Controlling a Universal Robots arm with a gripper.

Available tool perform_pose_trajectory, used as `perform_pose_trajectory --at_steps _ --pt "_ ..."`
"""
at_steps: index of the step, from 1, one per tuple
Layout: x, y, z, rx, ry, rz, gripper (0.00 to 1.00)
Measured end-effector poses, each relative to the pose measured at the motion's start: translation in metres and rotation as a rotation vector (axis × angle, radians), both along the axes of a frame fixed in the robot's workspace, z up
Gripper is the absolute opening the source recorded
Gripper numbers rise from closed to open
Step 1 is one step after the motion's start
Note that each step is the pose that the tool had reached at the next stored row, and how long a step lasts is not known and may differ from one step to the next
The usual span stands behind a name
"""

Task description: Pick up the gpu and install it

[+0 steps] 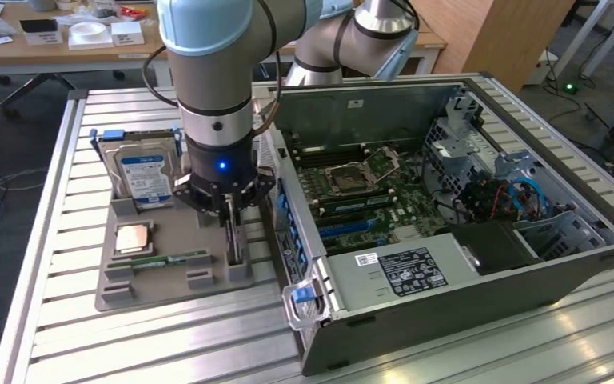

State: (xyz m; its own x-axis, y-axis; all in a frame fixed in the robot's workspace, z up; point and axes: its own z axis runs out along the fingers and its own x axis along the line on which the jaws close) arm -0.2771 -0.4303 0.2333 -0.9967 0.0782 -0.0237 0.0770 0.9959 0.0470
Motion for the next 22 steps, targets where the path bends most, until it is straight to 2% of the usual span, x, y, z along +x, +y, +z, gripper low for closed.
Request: perform_pose_trajectory --at_steps 19,22 --pt "-0.0001 0.0 0.0 0.0001 0.0 0.022 0.27" --pt "-0.0001 0.0 0.0033 0.0001 0.0 0.022 0.27"
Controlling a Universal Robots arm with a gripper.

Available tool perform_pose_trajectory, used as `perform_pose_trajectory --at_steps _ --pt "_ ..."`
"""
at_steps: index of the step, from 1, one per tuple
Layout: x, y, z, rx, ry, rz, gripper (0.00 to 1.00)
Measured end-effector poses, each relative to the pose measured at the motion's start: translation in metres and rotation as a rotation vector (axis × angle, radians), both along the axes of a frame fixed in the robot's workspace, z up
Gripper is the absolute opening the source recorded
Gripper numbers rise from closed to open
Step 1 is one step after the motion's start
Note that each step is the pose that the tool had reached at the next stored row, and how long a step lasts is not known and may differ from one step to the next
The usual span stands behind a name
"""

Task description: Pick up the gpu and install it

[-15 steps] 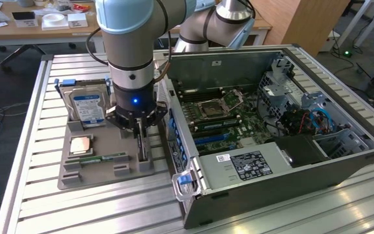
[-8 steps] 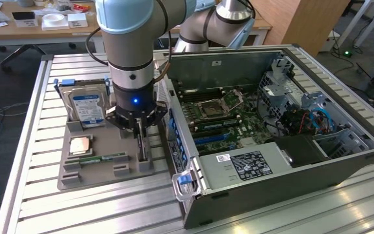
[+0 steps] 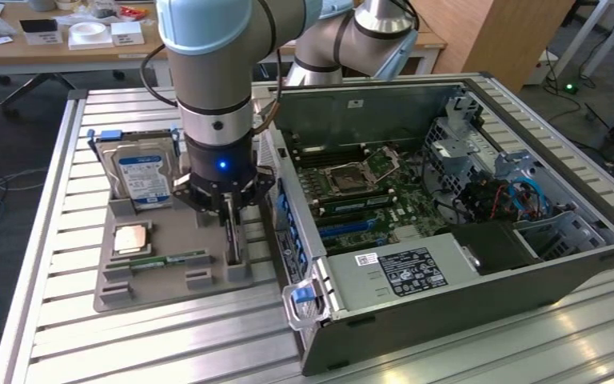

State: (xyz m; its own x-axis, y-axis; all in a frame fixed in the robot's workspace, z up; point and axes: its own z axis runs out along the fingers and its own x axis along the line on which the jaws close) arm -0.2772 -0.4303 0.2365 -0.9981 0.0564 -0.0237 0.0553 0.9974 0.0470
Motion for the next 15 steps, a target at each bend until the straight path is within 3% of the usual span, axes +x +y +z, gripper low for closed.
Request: perform_pose_trajectory --at_steps 5,7,13,15 --pt "0.0 0.0 0.0125 0.0 0.0 0.0 0.27" --pt "0.0 0.0 0.0301 0.0 0.0 0.0 0.27" --pt "0.0 0.0 0.0575 0.0004 0.0 0.001 0.27" --pt "0.0 0.0 0.0756 0.001 0.0 0.001 0.27"
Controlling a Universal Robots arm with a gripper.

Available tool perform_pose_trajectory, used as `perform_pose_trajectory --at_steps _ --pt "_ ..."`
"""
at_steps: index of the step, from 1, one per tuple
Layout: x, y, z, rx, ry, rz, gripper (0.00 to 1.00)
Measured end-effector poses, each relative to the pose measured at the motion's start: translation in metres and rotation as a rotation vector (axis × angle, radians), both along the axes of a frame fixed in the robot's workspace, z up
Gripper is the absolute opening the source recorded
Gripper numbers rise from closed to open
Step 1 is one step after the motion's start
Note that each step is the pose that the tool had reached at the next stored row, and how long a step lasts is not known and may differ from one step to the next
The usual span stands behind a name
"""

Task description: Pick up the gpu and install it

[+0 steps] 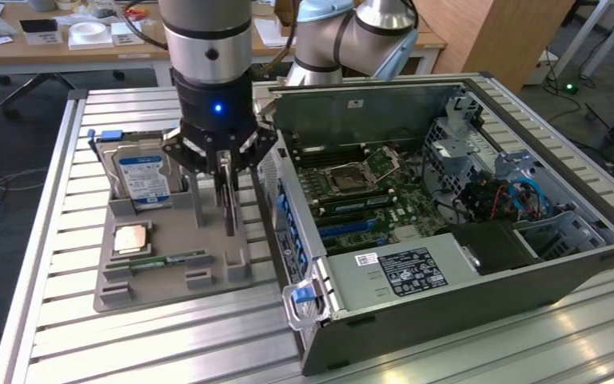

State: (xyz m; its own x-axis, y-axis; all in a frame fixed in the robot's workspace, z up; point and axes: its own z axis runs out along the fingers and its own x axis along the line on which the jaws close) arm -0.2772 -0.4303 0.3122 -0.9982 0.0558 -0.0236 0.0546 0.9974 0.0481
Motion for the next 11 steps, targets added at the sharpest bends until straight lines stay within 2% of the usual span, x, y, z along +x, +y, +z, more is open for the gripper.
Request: perform_pose_trajectory --at_steps 11 --pt "0.0 0.0 0.0501 0.001 -0.0001 0.0 0.27"
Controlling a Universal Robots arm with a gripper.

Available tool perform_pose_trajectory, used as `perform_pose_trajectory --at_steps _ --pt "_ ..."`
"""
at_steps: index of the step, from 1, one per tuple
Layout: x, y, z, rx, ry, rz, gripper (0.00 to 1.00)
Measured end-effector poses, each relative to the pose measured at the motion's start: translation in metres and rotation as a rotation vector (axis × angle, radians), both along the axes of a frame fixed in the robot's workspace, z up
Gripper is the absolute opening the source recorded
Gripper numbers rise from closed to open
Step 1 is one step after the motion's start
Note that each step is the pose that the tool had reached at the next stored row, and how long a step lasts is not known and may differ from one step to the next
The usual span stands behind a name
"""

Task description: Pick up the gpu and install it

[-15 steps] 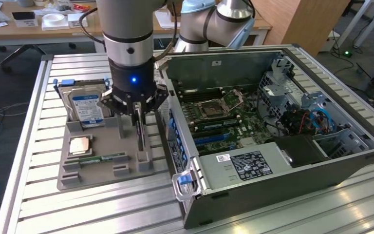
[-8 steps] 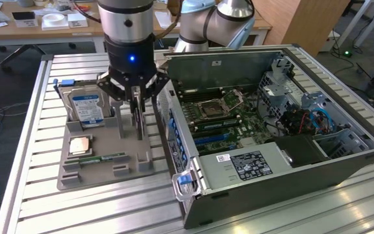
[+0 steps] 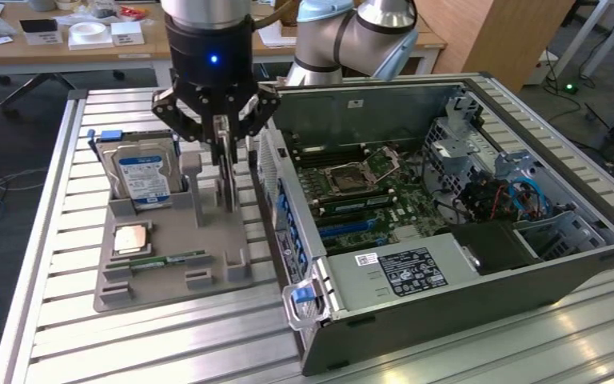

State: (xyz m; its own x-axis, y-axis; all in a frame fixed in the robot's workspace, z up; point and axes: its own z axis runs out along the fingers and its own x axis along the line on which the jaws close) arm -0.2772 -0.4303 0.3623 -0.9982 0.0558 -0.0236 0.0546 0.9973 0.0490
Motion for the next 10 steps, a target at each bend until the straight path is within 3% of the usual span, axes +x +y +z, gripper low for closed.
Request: perform_pose_trajectory --at_steps 10 --pt "0.0 0.0 0.0446 0.0 0.0 0.0 0.27"
